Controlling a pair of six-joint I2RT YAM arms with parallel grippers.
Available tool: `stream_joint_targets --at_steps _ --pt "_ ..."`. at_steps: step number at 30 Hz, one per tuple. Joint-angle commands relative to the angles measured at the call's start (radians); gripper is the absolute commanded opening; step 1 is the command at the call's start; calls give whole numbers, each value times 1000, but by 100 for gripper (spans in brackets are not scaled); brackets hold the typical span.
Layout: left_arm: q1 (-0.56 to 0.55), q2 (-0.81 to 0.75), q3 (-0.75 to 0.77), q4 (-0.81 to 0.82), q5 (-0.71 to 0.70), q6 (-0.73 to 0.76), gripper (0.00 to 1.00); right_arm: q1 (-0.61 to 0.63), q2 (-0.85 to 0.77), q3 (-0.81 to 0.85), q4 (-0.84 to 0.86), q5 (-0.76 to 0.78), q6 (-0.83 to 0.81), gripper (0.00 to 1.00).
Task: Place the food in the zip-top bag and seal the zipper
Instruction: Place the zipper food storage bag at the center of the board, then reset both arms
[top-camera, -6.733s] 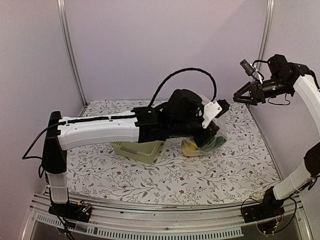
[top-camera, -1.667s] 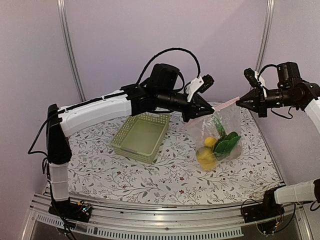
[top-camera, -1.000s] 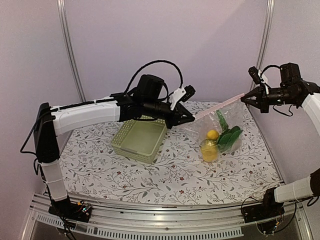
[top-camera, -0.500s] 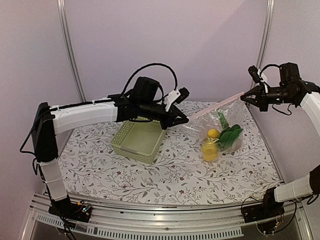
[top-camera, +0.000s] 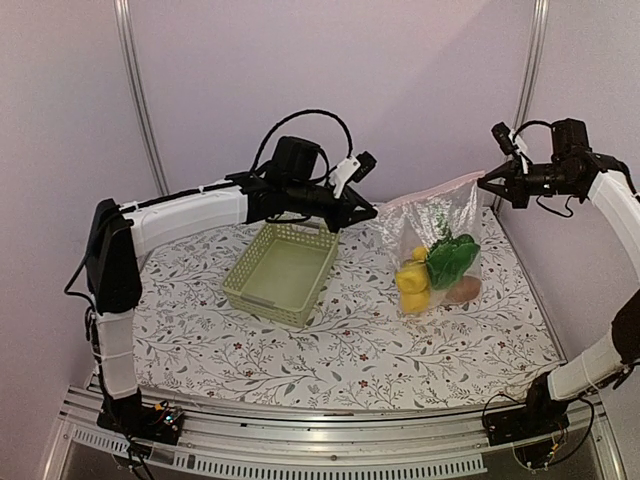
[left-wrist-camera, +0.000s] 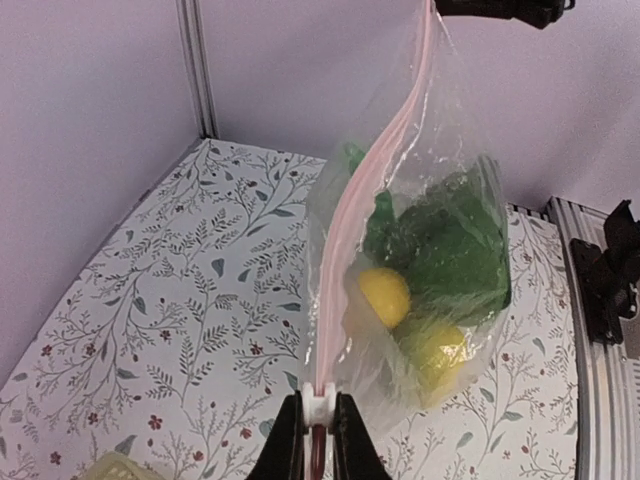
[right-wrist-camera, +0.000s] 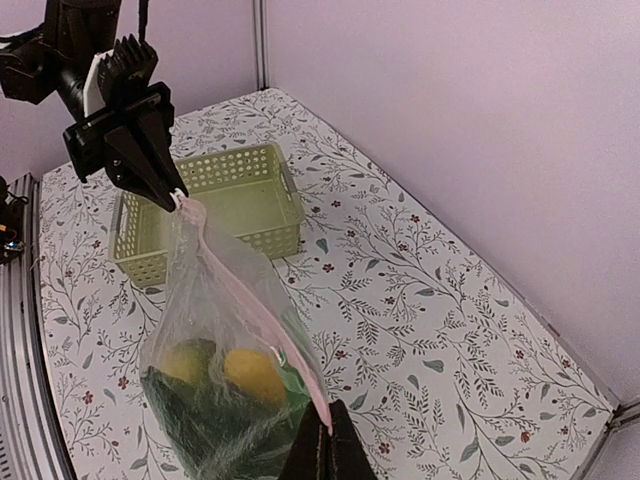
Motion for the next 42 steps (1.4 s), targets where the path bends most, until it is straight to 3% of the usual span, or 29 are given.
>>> stream_joint_targets --at_steps 1,5,7,11,14,16,18,22,25,28,31,34,36,37,38,42 --pt "61 142 263 -42 -5 59 0 -13 136 137 95 -12 1 0" --pt "72 189 372 -72 26 104 0 -14 193 201 89 -32 -30 0" --pt "68 179 338 -73 63 110 0 -15 185 173 83 -44 -50 0" --pt "30 127 161 -70 115 117 0 -14 95 -62 80 -76 -153 0" --pt "-23 75 -6 -68 127 146 20 -14 16 -288 59 -76 -236 9" --pt "-64 13 -112 -74 101 166 35 -14 -49 -395 9 -68 -298 31" --pt "-102 -60 -218 -68 34 184 49 -14 -98 -446 -80 -64 -353 43" --pt "-123 -219 -353 -48 -73 185 61 -15 -192 -437 -185 -44 -373 53" --pt "-89 -312 -416 -1 -112 159 68 -15 -252 -411 -145 -59 -288 58" --pt "-37 -355 -443 36 -203 106 72 -16 -270 -382 2 -25 -140 61" --pt "12 -372 -407 19 -379 29 72 -16 -260 -302 135 76 89 64" --pt "48 -418 -376 3 -530 -25 73 -16 -247 -222 226 156 264 73" --pt "58 -461 -364 3 -655 -43 80 -16 -256 -200 321 235 413 82" --pt "60 -481 -359 3 -711 -48 88 -16 -265 -196 357 271 472 86" --pt "63 -505 -355 4 -751 -51 98 -16 -275 -202 395 312 511 97" --pt "86 -591 -385 31 -805 -87 100 -16 -342 -266 511 419 607 99"
